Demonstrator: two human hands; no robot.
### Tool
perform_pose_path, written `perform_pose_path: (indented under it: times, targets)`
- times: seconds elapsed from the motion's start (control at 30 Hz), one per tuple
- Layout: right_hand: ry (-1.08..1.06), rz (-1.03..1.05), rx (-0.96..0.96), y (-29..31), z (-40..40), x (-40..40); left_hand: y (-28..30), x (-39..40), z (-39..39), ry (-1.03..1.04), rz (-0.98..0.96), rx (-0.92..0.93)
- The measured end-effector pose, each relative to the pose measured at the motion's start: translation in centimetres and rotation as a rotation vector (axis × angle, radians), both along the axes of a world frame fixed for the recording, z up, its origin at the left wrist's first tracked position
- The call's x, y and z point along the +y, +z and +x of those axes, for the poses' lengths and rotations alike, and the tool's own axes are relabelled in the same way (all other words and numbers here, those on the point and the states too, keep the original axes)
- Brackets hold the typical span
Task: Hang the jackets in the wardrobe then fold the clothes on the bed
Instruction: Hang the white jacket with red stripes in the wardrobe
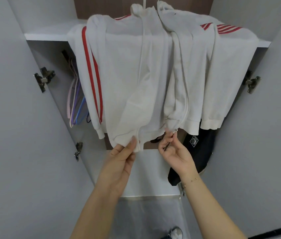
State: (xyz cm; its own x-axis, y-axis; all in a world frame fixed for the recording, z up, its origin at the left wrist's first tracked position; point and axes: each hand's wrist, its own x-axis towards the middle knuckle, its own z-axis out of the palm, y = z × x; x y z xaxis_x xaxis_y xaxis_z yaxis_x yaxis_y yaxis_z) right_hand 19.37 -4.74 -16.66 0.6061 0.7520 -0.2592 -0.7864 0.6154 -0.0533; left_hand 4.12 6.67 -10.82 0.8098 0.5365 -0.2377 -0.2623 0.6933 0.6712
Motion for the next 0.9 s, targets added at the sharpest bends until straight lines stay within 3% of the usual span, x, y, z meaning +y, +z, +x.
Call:
perform_pose_path:
  times: [0.07, 0.13, 0.3, 0.53, 0.9]
  targets:
    - [0.034, -0.011, -0.124, 0.7, -1.2, -0.7, 0.0, -0.4, 0.8, -0.039, -0.008, -0.024]
    - [0.015, -0.177, -0.282, 1.5, -2.6, -1.3, 0.0, -1.0, 1.6, -0.067, -0.003, -0.034]
    - [-0.219, -0.515, -0.562, 3.1, -6.7, -2.1, -0.1, -2.9, 3.1, -0.014, 0.117, -0.017]
    - [-0.349, -0.586, -0.613, 4.5, -8.7, -2.2, -0.1, -4.5, 3.2, -0.034, 0.228, -0.024]
    - [-0.392, -0.597, -0.615, 4.2, -9.3, -2.0, -0.2, -4.6, 2.5, -0.024, 0.2, -0.012]
